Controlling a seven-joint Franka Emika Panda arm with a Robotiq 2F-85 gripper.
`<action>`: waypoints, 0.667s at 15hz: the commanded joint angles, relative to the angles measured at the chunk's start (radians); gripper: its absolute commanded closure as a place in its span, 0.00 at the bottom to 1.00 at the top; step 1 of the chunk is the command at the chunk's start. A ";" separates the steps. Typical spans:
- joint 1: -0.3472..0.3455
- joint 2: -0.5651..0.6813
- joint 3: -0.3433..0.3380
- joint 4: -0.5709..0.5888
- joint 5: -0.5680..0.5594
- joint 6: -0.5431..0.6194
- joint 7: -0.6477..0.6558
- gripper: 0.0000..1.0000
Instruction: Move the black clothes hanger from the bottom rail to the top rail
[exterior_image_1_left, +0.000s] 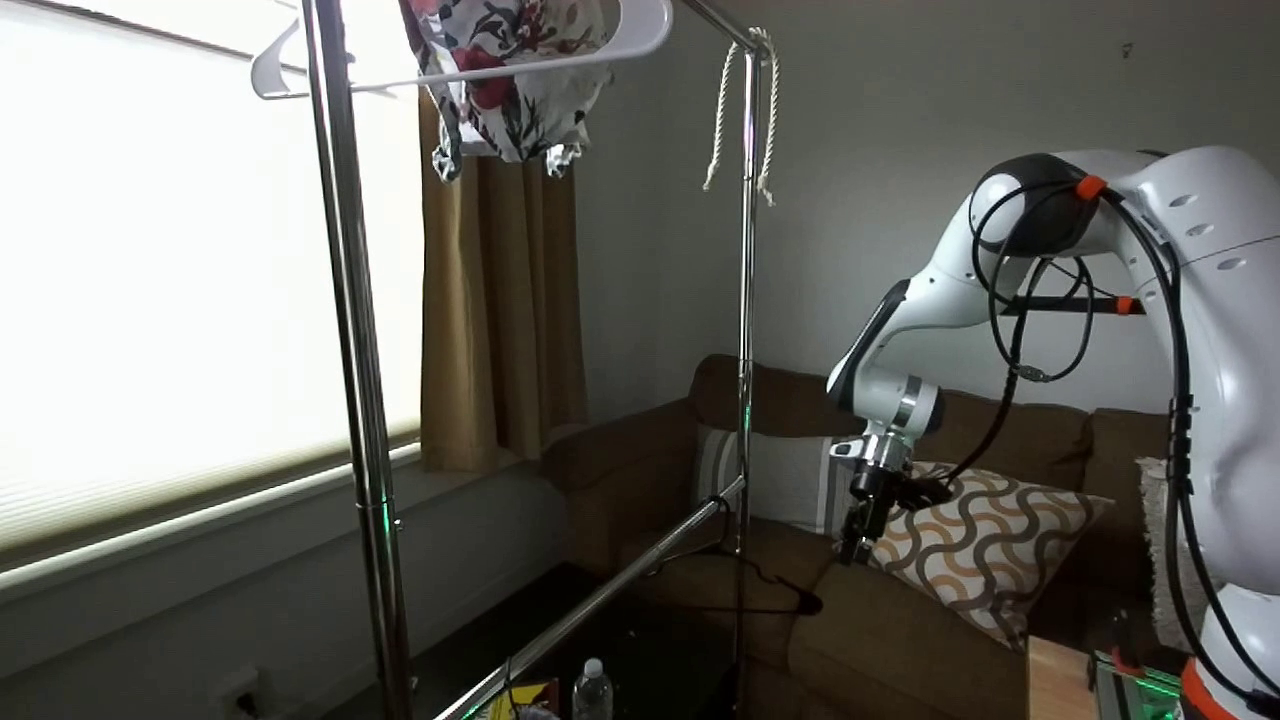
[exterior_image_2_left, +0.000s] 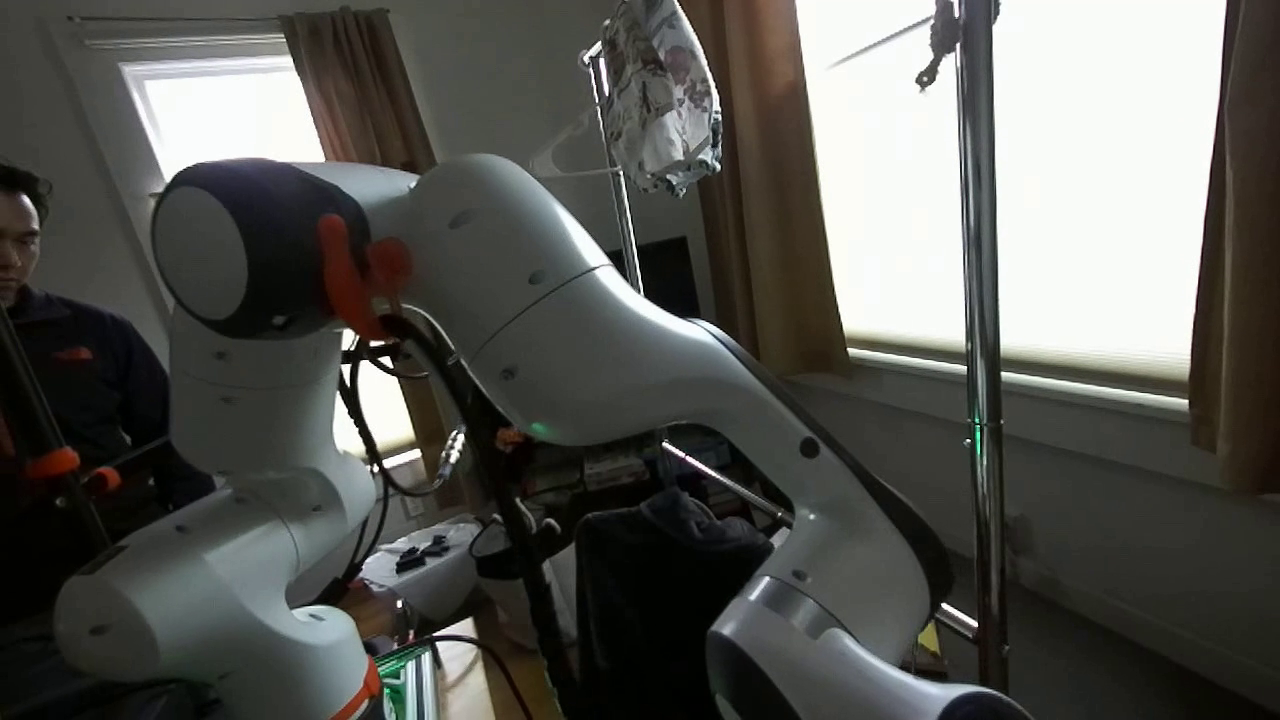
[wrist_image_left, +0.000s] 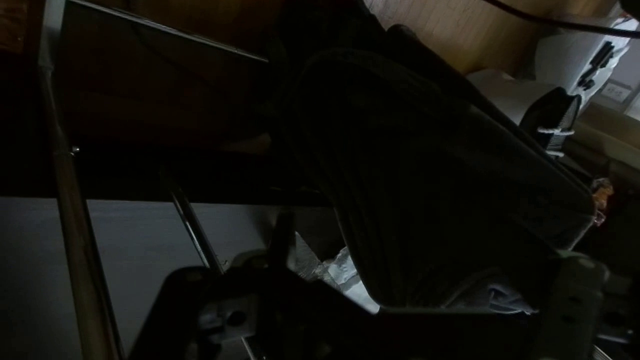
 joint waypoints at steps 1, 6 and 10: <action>0.004 -0.008 -0.003 -0.011 0.064 -0.013 -0.051 0.00; 0.004 -0.008 0.021 -0.075 0.345 -0.005 -0.371 0.00; 0.036 0.008 -0.017 -0.100 0.422 -0.010 -0.596 0.00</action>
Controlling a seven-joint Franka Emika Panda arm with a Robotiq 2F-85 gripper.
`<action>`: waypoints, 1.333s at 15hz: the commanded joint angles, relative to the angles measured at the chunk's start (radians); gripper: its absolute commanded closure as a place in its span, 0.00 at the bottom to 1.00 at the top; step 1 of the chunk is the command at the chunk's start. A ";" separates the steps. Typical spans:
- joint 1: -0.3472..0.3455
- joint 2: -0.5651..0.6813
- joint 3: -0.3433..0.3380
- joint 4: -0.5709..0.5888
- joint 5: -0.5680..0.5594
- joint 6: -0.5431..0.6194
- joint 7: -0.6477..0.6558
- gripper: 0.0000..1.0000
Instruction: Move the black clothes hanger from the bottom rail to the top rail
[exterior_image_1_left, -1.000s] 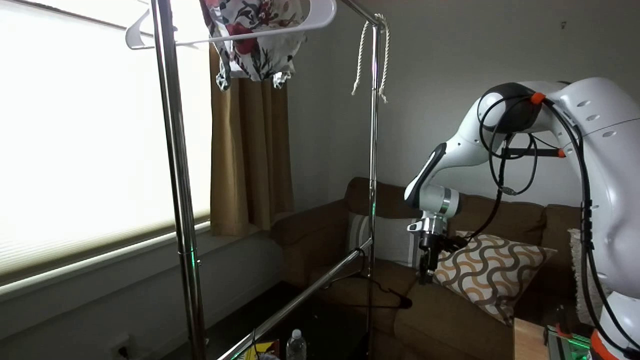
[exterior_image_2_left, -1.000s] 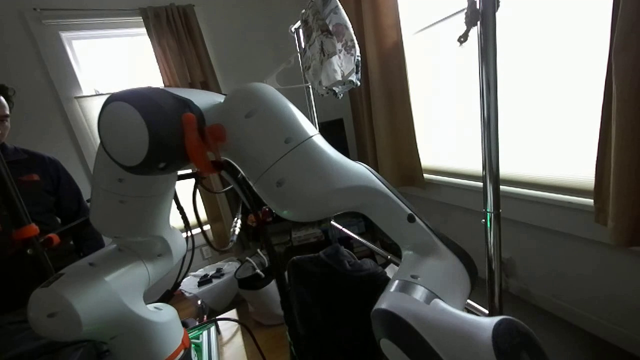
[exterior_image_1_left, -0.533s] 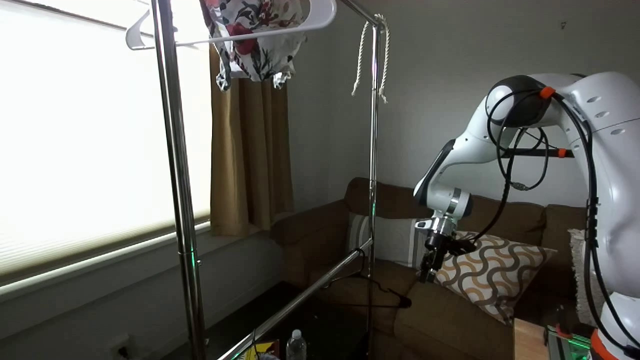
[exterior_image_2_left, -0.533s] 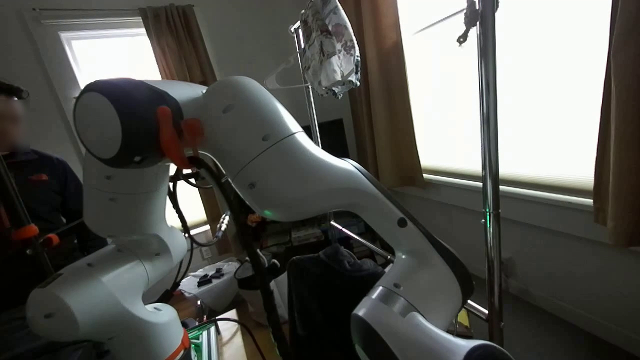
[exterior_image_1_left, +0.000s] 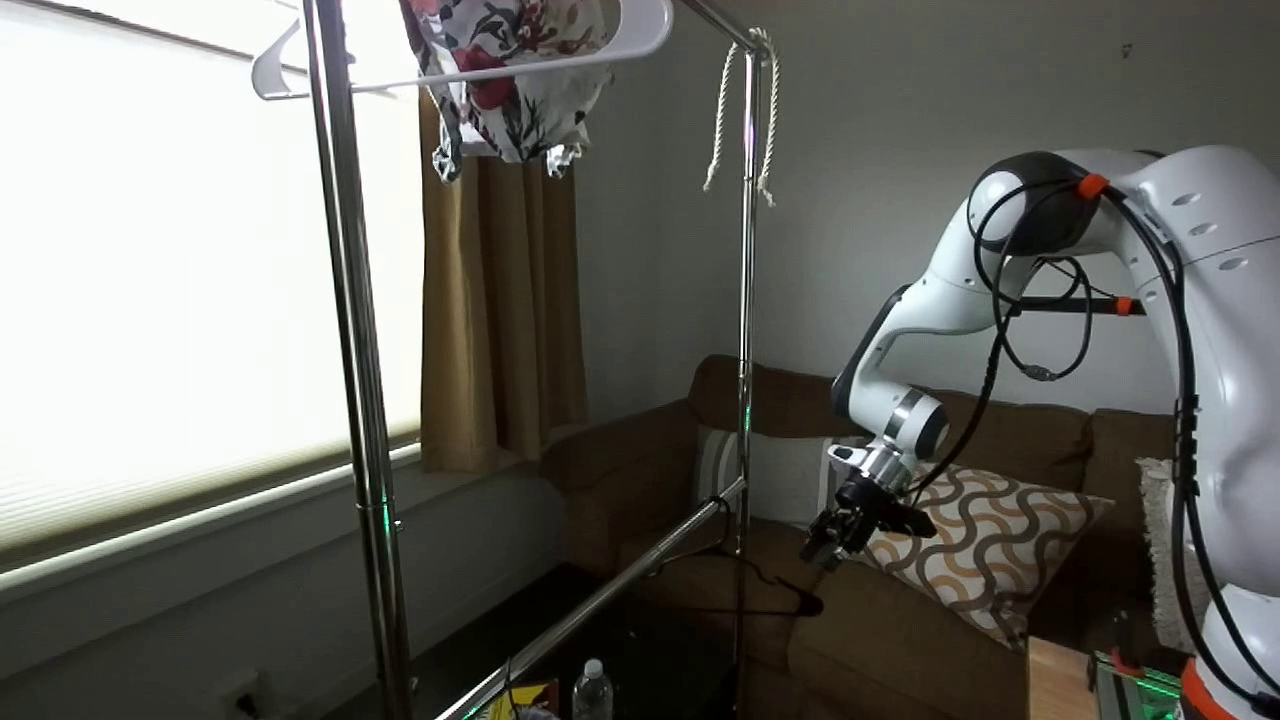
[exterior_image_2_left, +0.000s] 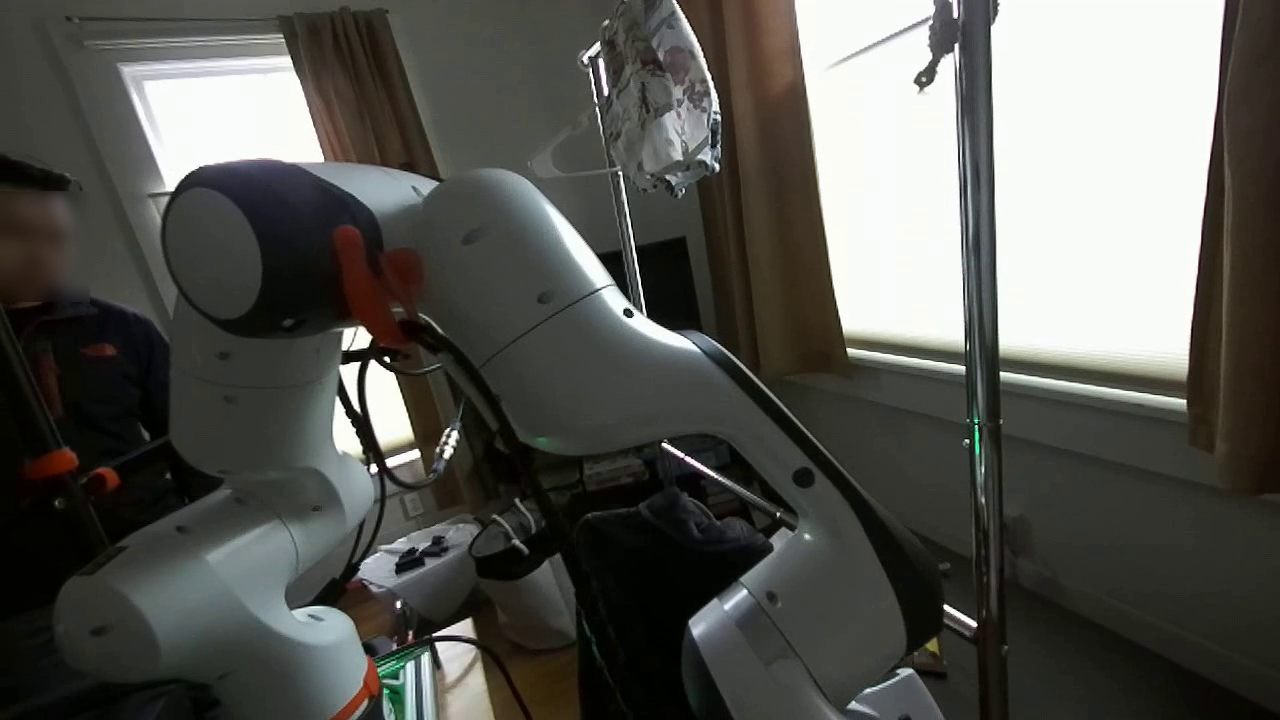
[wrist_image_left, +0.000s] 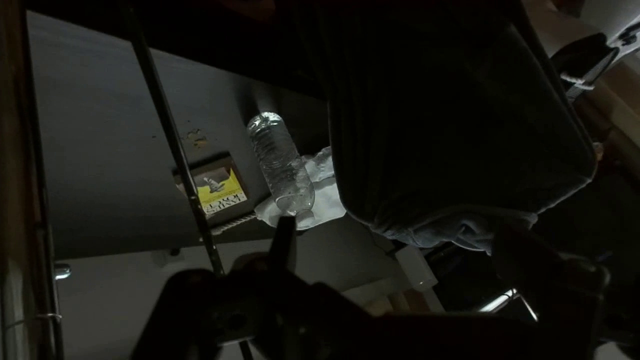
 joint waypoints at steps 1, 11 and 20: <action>0.026 0.010 -0.041 -0.037 0.086 0.002 -0.213 0.00; 0.194 0.060 -0.111 -0.088 0.500 0.185 -0.452 0.00; 0.319 0.116 -0.179 -0.008 0.572 0.241 -0.399 0.00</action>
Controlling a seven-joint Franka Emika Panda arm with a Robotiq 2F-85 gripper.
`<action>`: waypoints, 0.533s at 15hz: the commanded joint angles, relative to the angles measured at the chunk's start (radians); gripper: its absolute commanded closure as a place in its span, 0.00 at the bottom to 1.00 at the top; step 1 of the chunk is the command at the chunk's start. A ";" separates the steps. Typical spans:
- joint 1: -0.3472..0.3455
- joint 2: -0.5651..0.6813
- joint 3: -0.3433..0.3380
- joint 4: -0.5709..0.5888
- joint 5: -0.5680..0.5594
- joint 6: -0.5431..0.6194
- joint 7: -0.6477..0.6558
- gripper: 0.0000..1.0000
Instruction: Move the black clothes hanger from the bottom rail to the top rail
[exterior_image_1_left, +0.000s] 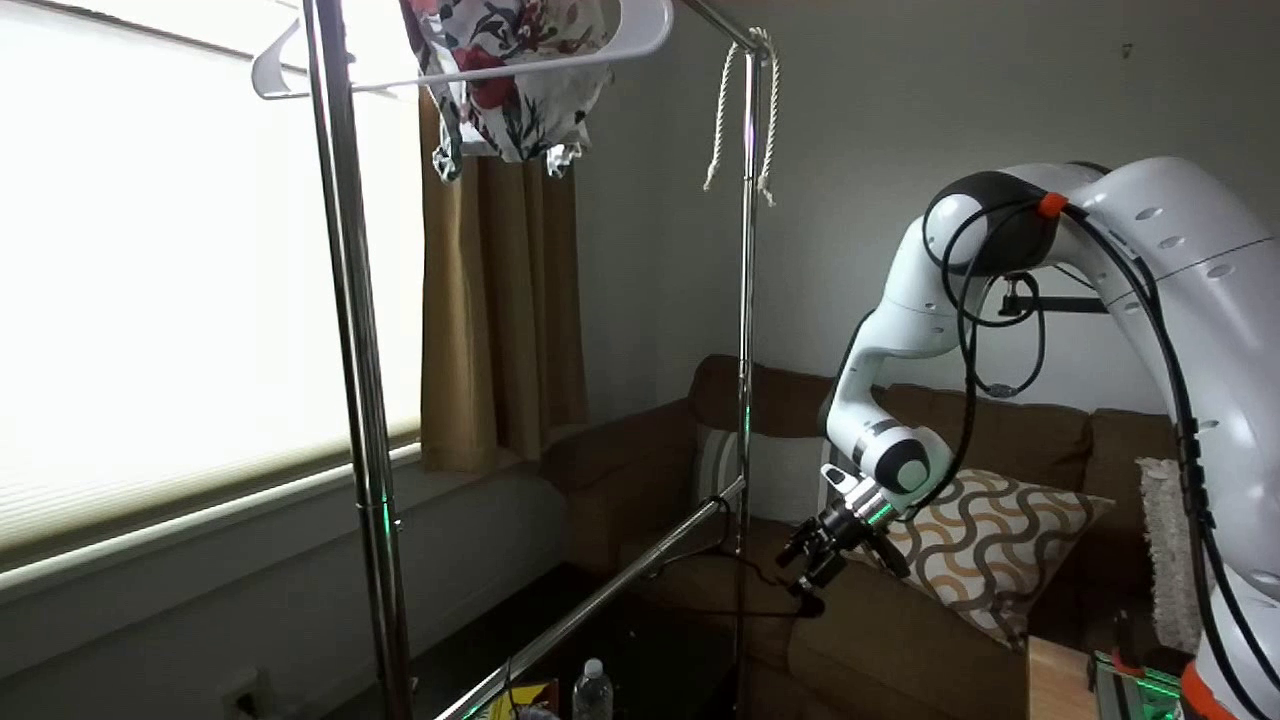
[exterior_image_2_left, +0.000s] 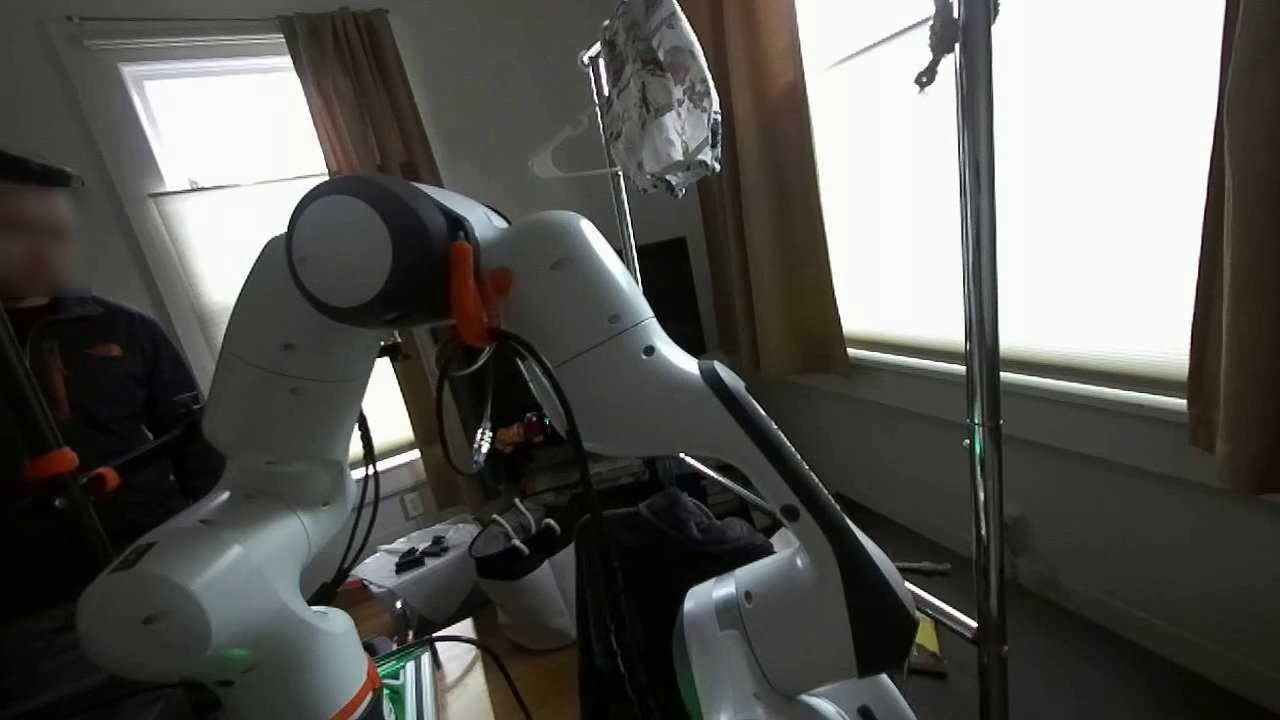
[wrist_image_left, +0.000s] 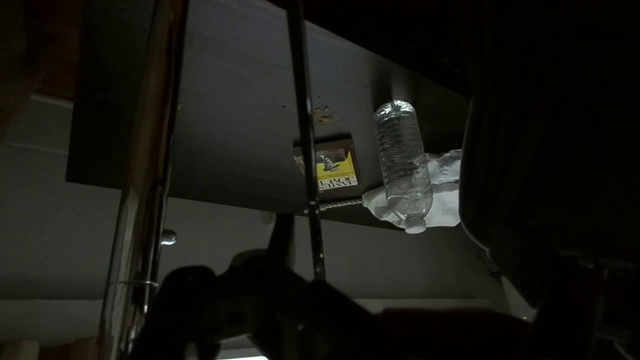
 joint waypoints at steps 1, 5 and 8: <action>0.047 0.060 -0.039 0.061 -0.029 0.017 0.041 0.00; 0.073 0.135 -0.050 0.128 -0.081 0.059 0.085 0.42; 0.078 0.180 -0.047 0.168 -0.120 0.079 0.117 0.65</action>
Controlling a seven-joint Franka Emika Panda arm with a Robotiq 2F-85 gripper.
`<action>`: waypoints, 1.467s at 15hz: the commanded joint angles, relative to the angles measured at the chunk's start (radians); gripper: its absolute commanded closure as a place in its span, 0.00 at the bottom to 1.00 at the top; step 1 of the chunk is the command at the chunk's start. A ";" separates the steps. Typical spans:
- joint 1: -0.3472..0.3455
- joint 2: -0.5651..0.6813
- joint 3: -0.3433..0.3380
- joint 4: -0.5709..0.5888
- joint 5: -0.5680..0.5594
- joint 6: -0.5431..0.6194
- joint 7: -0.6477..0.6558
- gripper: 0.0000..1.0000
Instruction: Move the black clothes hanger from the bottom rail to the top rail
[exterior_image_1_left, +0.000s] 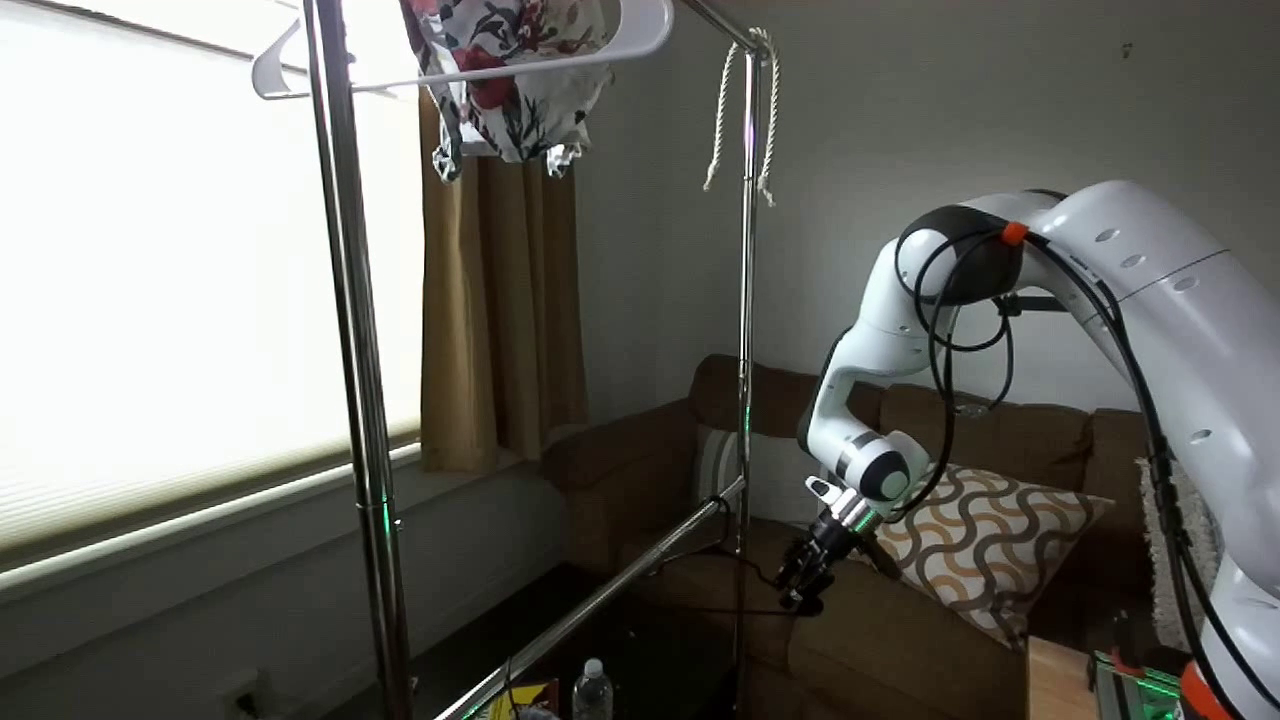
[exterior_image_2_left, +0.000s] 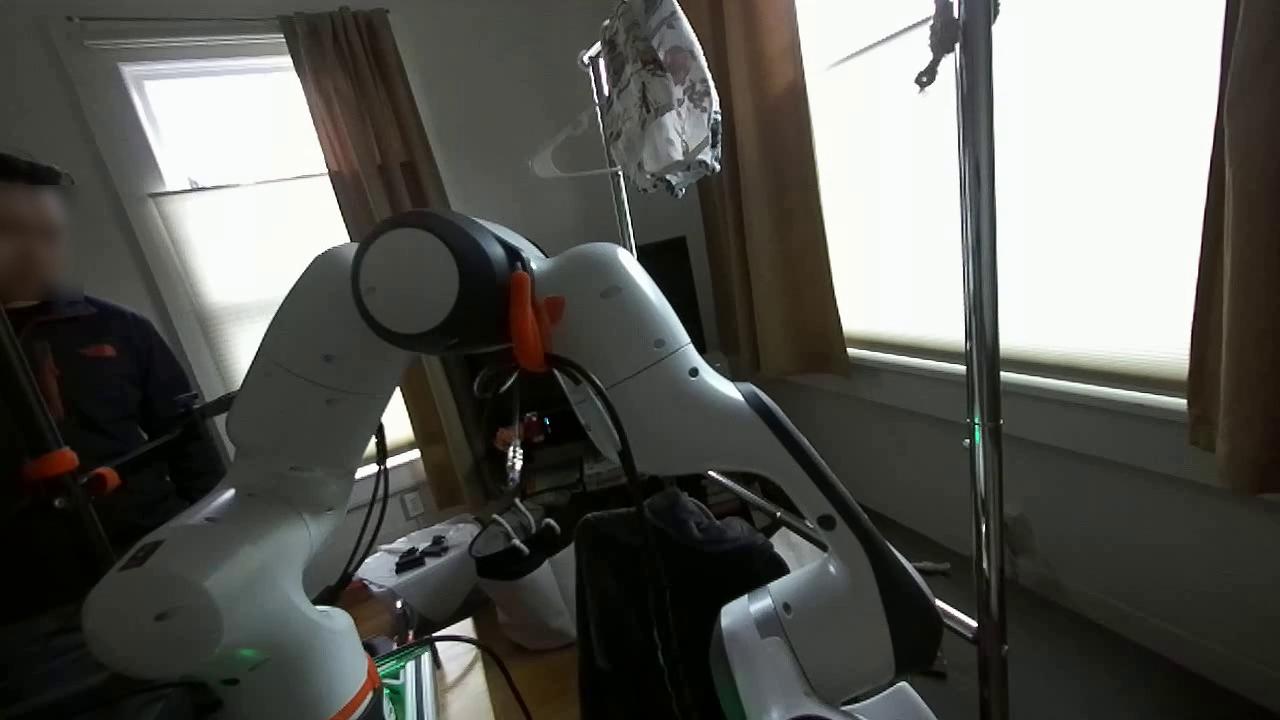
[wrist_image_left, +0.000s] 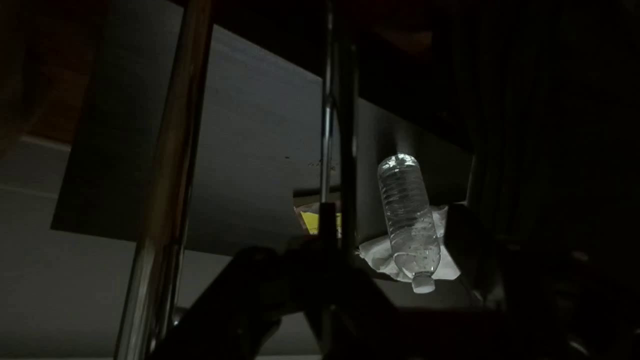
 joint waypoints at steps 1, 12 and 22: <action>0.018 0.071 -0.013 0.063 -0.058 0.022 0.059 0.74; -0.003 0.082 -0.017 0.101 -0.120 0.011 0.098 0.99; -0.136 -0.062 -0.034 0.043 -0.290 -0.482 0.307 0.98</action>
